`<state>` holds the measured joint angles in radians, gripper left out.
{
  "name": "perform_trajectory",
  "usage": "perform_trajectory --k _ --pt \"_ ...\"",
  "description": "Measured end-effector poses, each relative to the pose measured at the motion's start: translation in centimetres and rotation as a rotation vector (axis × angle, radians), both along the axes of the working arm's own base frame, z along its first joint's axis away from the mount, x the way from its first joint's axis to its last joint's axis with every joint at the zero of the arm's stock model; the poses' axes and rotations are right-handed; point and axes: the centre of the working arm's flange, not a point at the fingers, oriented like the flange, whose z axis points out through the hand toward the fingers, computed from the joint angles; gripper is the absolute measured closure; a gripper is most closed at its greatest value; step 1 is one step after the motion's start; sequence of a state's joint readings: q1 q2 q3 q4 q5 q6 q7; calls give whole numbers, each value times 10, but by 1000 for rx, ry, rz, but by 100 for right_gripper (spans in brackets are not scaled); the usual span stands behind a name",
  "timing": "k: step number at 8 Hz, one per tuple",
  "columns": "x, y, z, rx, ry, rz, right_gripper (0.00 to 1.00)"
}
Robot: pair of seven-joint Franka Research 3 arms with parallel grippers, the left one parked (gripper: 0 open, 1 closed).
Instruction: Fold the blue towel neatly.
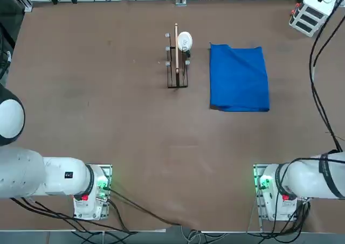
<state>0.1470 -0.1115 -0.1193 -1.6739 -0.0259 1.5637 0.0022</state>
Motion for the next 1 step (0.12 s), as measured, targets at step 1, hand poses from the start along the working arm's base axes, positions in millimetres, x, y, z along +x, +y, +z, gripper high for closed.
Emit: perform_trajectory --k 1 --pt "-1 6 0 -1 -4 11 0"
